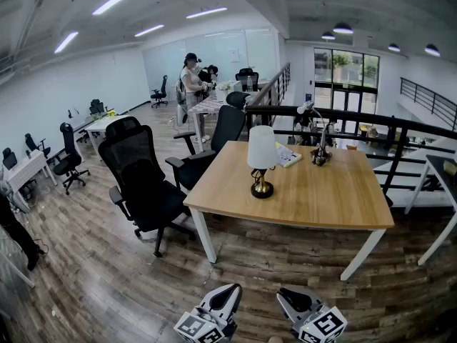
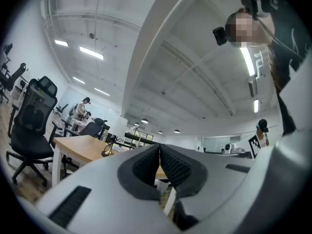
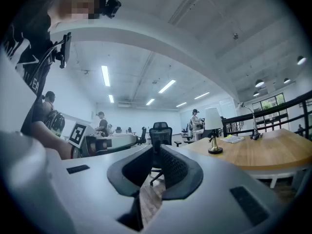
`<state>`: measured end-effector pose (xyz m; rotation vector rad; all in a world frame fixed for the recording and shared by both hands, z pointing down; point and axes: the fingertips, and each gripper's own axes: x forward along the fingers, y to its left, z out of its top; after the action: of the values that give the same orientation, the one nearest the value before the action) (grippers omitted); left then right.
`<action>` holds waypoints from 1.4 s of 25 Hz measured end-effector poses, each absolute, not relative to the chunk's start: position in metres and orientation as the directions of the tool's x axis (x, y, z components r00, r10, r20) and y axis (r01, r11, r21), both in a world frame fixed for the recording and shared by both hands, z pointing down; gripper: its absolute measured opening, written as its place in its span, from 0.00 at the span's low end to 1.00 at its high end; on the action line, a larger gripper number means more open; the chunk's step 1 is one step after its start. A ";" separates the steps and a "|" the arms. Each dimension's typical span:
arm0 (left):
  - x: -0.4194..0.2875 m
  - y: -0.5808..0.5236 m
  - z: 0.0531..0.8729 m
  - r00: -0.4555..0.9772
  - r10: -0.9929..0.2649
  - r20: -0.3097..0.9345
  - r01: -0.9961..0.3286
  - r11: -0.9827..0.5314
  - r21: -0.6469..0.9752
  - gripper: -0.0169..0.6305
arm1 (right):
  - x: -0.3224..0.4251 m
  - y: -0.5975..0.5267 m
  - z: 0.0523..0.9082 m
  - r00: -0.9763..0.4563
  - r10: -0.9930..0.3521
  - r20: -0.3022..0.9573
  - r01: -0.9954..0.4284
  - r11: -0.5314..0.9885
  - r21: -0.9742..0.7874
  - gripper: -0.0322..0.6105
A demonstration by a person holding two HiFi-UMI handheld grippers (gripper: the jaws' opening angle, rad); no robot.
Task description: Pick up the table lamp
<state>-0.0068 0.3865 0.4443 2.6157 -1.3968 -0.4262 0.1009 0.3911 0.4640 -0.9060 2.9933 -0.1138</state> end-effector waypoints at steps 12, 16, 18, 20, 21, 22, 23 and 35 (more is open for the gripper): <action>0.020 0.271 0.451 0.513 -0.843 -0.163 -0.796 -0.539 0.276 0.04 | 0.111 0.276 0.471 -0.850 -0.527 0.008 -0.525 0.845 -0.099 0.14; 0.032 0.242 0.451 0.503 -0.851 -0.149 -0.807 -0.524 0.271 0.04 | 0.121 0.249 0.473 -0.857 -0.515 0.006 -0.513 0.852 -0.105 0.14; 0.039 0.232 0.450 0.503 -0.852 -0.147 -0.809 -0.524 0.266 0.04 | 0.126 0.239 0.472 -0.860 -0.510 0.004 -0.507 0.855 -0.108 0.14; 0.046 0.223 0.451 0.500 -0.854 -0.143 -0.811 -0.520 0.268 0.04 | 0.130 0.230 0.472 -0.865 -0.502 0.000 -0.499 0.860 -0.108 0.14; 0.048 0.219 0.453 0.498 -0.856 -0.142 -0.812 -0.517 0.271 0.04 | 0.133 0.227 0.473 -0.867 -0.498 0.001 -0.495 0.862 -0.108 0.14; 0.050 0.215 0.455 0.495 -0.857 -0.140 -0.813 -0.514 0.274 0.04 | 0.134 0.223 0.475 -0.869 -0.495 0.004 -0.493 0.864 -0.108 0.14; 0.051 0.212 0.458 0.494 -0.859 -0.137 -0.813 -0.512 0.276 0.04 | 0.136 0.220 0.477 -0.869 -0.495 0.006 -0.493 0.863 -0.109 0.14; 0.061 0.168 0.475 0.509 -0.852 -0.123 -0.795 -0.520 0.313 0.04 | 0.142 0.179 0.493 -0.858 -0.514 0.014 -0.509 0.846 -0.156 0.14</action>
<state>0.0607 0.1683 0.4752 2.5354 -1.4047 -0.3863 0.1422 0.1794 0.4934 -0.8291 2.9910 -0.2400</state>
